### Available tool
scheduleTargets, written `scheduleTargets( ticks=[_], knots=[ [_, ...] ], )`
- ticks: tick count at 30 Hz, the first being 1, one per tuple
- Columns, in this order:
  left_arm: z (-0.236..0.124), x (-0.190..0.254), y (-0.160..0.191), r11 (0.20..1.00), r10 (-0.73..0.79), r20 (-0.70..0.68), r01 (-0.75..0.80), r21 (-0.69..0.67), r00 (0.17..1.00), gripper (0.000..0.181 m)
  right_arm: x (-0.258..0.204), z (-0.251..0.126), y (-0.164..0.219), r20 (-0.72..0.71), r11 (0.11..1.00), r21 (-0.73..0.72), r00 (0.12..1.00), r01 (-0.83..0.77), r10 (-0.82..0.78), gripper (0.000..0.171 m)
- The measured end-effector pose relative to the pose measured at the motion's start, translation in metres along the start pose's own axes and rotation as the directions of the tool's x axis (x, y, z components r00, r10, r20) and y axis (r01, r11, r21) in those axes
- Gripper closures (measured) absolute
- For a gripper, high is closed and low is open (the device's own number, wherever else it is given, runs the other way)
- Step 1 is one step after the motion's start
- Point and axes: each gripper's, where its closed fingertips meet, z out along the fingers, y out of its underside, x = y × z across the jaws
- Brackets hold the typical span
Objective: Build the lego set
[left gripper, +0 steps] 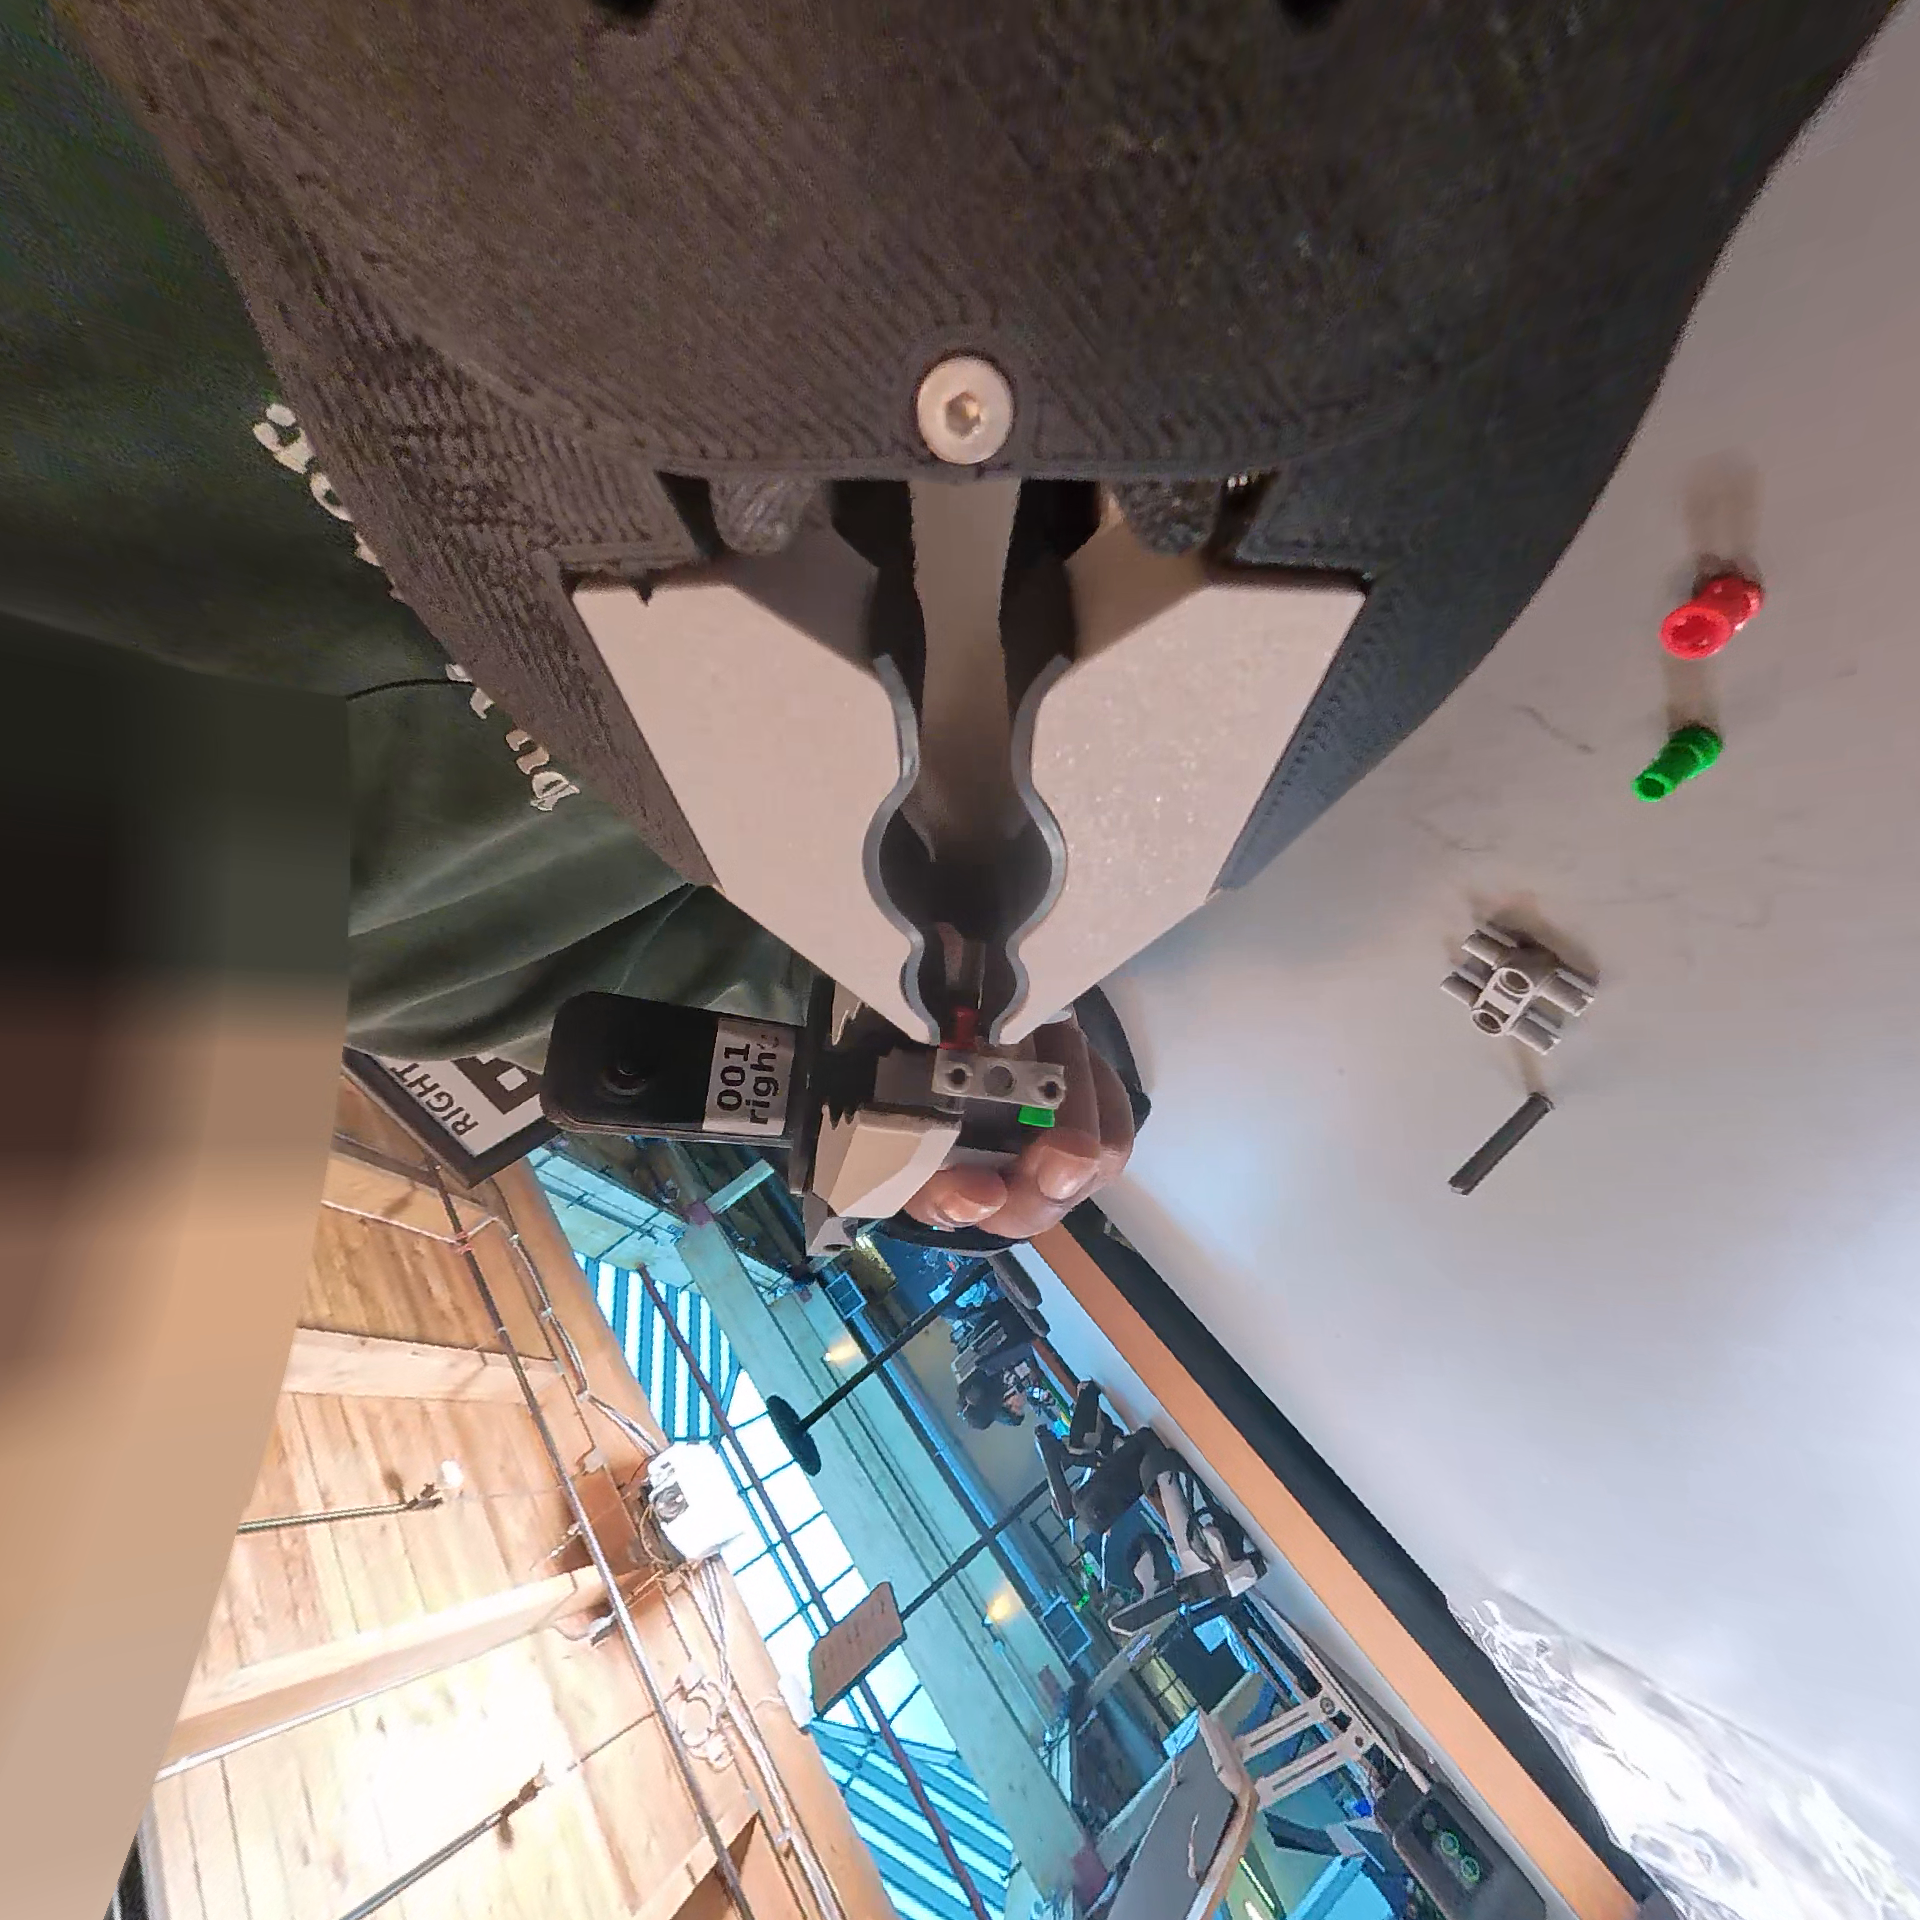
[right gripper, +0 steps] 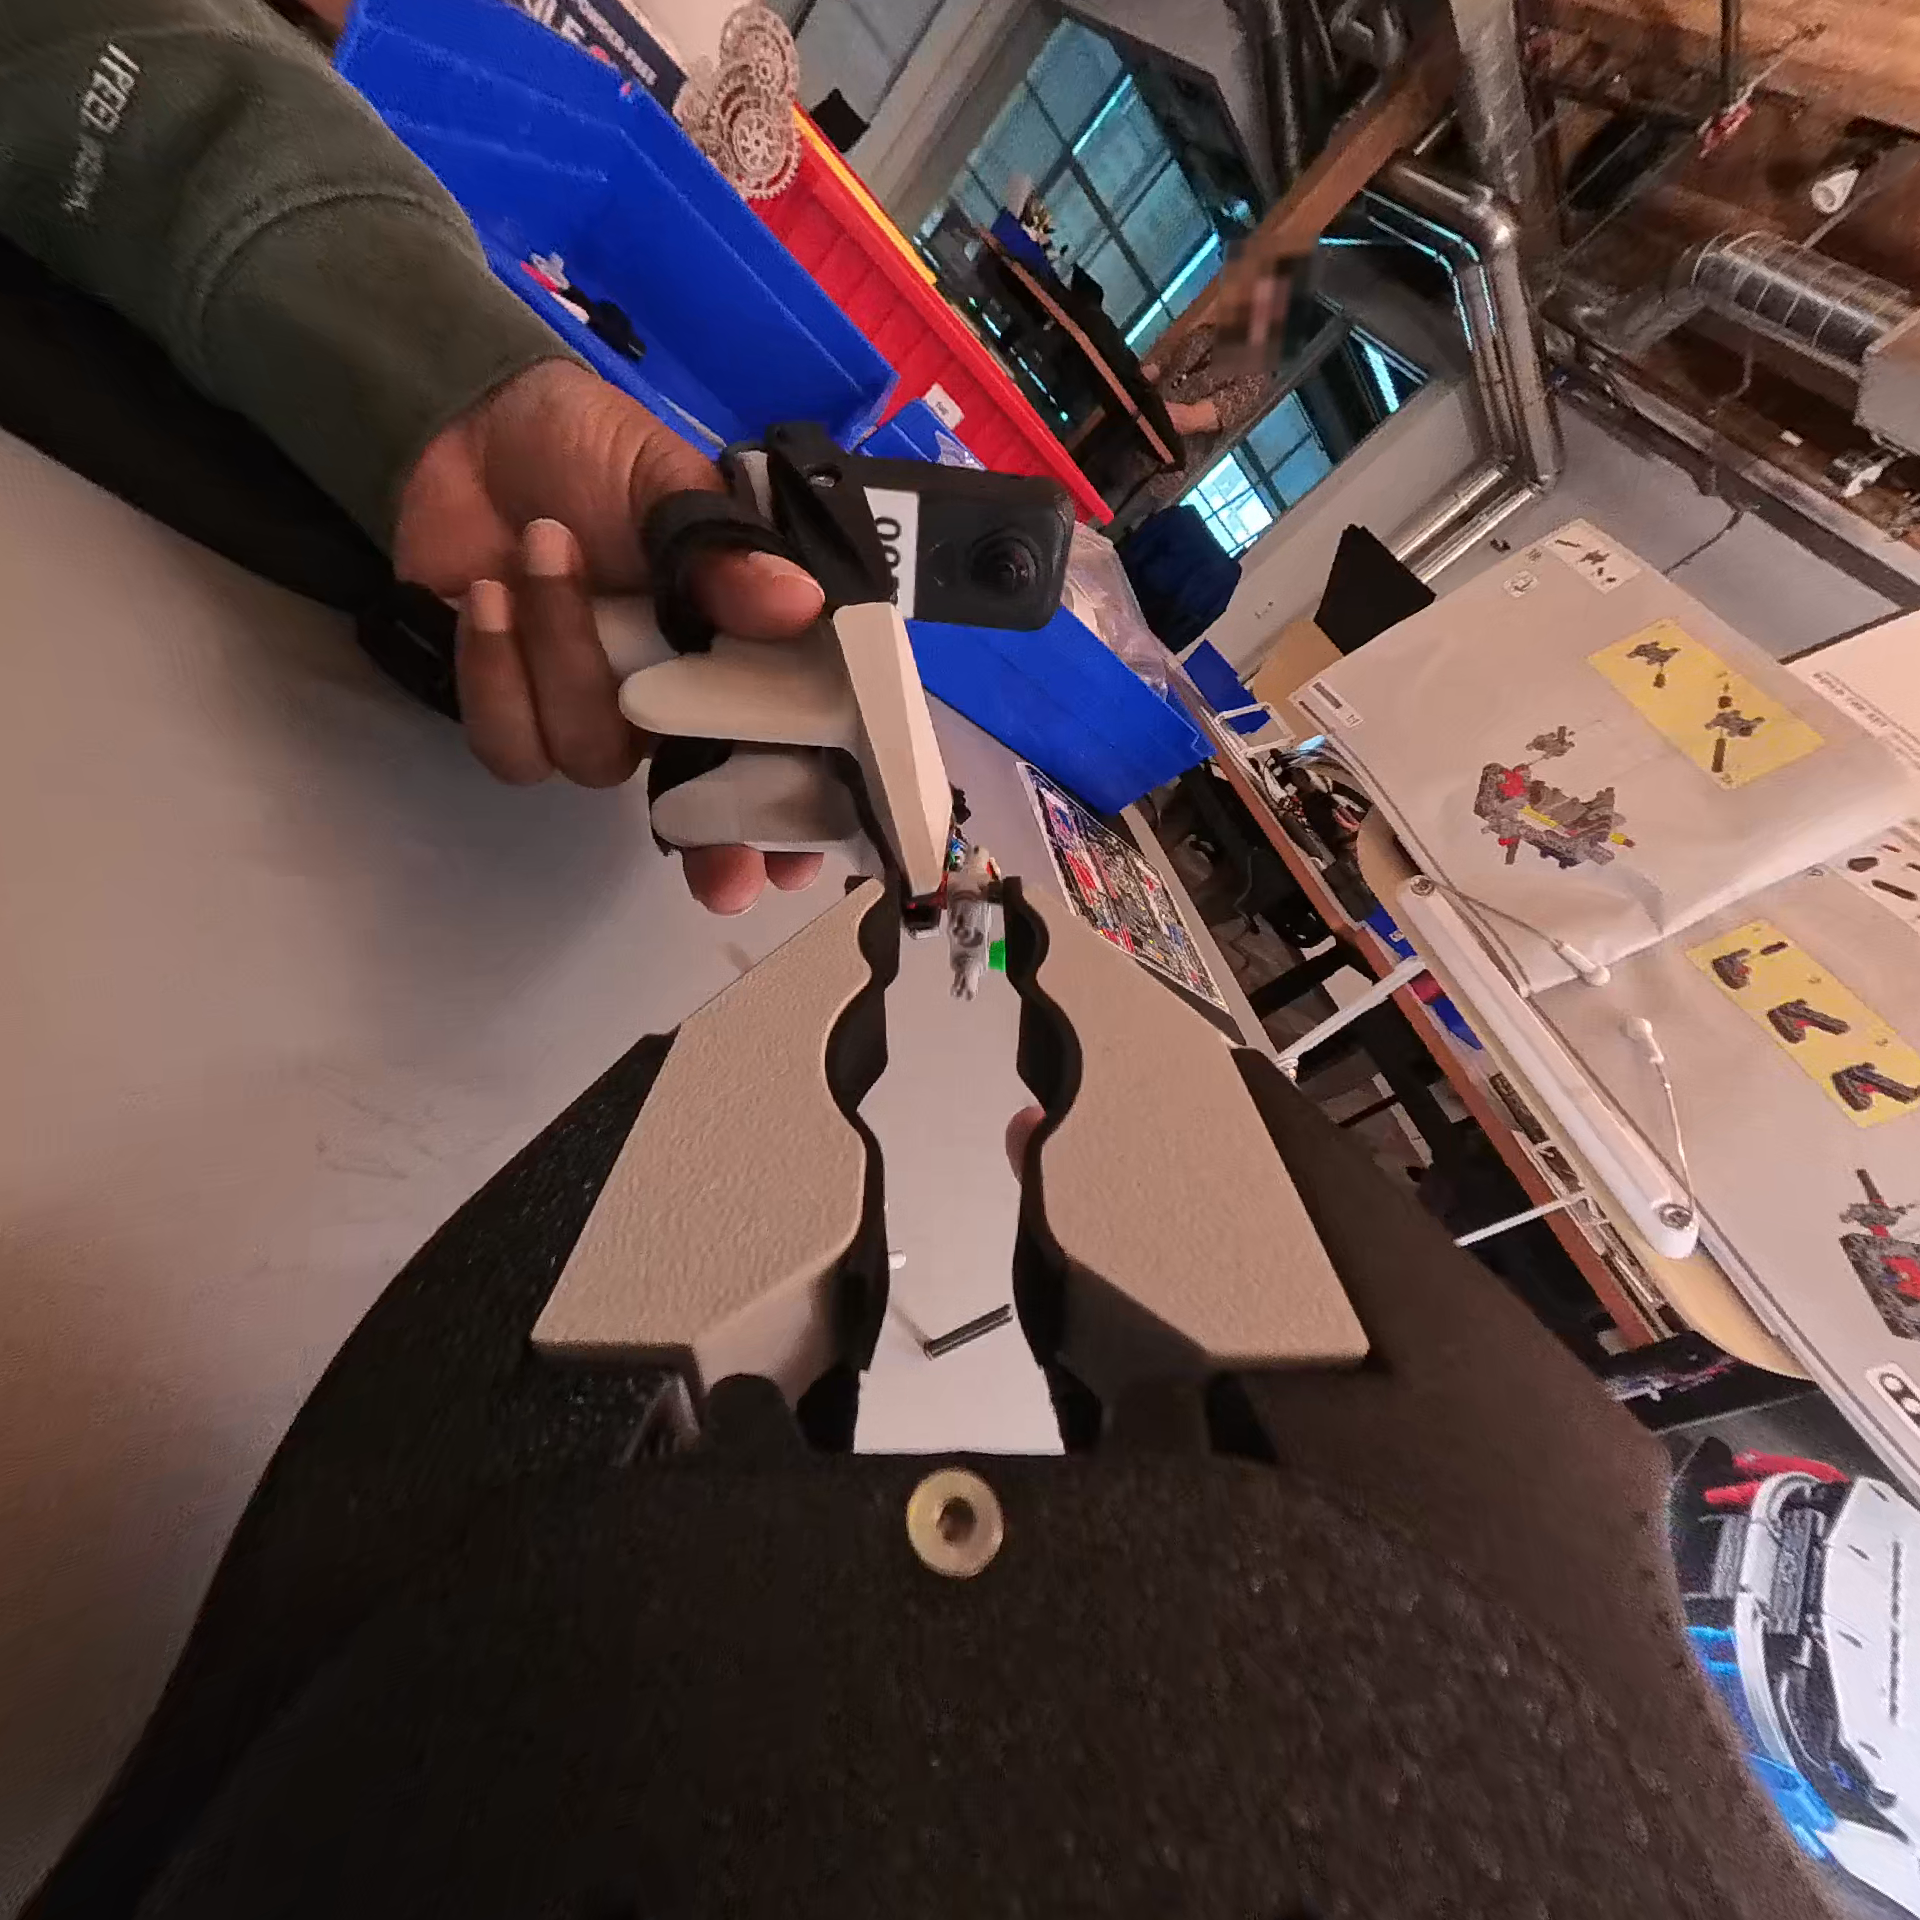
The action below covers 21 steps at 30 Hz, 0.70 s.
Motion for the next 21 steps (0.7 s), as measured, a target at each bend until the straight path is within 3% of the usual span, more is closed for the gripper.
scheduleTargets(
  ticks=[8, 12, 16, 21],
  knots=[
    [0.000, -0.007, 0.003, 1.000, 0.006, 0.040, -0.005, -0.015, 0.999, 0.177, -0.003, 0.002, 0.008, 0.037, 0.998, -0.019, 0.998, -0.056, 0.057, 0.155],
    [-0.006, -0.021, -0.004, 0.982, 0.187, 0.190, -0.180, -0.053, 0.964, 0.177, 0.000, 0.000, 0.019, 0.107, 0.969, -0.046, 0.963, -0.242, 0.246, 0.144],
    [-0.015, -0.039, 0.003, 0.860, 0.506, 0.342, -0.431, -0.275, 0.792, 0.177, 0.001, -0.002, 0.029, 0.168, 0.869, -0.103, 0.853, -0.484, 0.495, 0.147],
    [-0.015, -0.048, 0.015, 0.672, 0.735, 0.329, -0.572, -0.471, 0.593, 0.177, -0.016, 0.005, 0.044, 0.203, 0.781, -0.230, 0.757, -0.580, 0.622, 0.156]
  ],
)
